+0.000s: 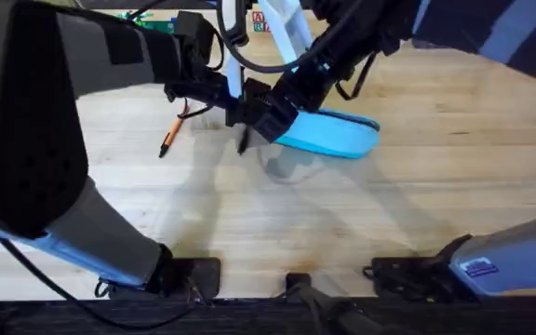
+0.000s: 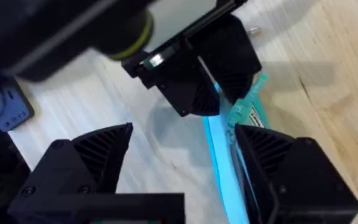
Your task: Unzip the bag, pick up the pens from the table one at a time and place them inside, then zip the bag closed.
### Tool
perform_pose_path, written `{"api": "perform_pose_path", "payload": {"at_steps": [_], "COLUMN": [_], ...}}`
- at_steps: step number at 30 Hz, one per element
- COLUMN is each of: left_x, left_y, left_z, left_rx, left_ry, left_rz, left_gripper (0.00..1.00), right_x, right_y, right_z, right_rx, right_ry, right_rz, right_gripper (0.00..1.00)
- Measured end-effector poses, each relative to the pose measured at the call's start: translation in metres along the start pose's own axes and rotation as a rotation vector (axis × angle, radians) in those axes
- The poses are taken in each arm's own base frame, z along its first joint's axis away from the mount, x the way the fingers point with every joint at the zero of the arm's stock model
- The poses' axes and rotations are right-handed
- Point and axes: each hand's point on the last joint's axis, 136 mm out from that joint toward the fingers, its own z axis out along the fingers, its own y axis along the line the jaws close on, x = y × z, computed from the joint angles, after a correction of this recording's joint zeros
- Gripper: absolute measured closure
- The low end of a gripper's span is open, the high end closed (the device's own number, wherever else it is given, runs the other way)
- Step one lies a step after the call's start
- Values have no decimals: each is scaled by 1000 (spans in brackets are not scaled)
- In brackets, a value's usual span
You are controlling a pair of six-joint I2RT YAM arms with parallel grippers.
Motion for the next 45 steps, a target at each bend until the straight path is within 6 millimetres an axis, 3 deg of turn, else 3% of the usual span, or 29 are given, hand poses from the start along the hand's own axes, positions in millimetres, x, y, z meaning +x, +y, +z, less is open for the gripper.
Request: {"api": "perform_pose_path", "payload": {"at_steps": [18, 24, 29, 37, 41, 45], "left_x": [0, 0, 0, -1, 0, 0], "left_y": [0, 0, 0, -1, -1, -1], "left_z": [0, 0, 0, 1, 1, 1], "left_rx": [0, 0, 0, 3, 4, 4], "left_ry": [0, 0, 0, 0, 0, 1], "left_rz": [0, 0, 0, 1, -1, -1], "left_gripper": [959, 958, 901, 526, 70, 9], "right_x": [2, -3, -1, 22, 34, 39], "right_y": [2, 7, 12, 17, 20, 25], "right_z": [-2, -25, -47, -77, -94, -112], "right_rx": [-3, 17, 49, 114, 145, 170], "right_ry": [8, -46, -70, -33, -22, -51], "right_rz": [3, -17, -27, -19, -18, -27], "right_gripper": [4, 4, 4, 4, 4, 4]}}
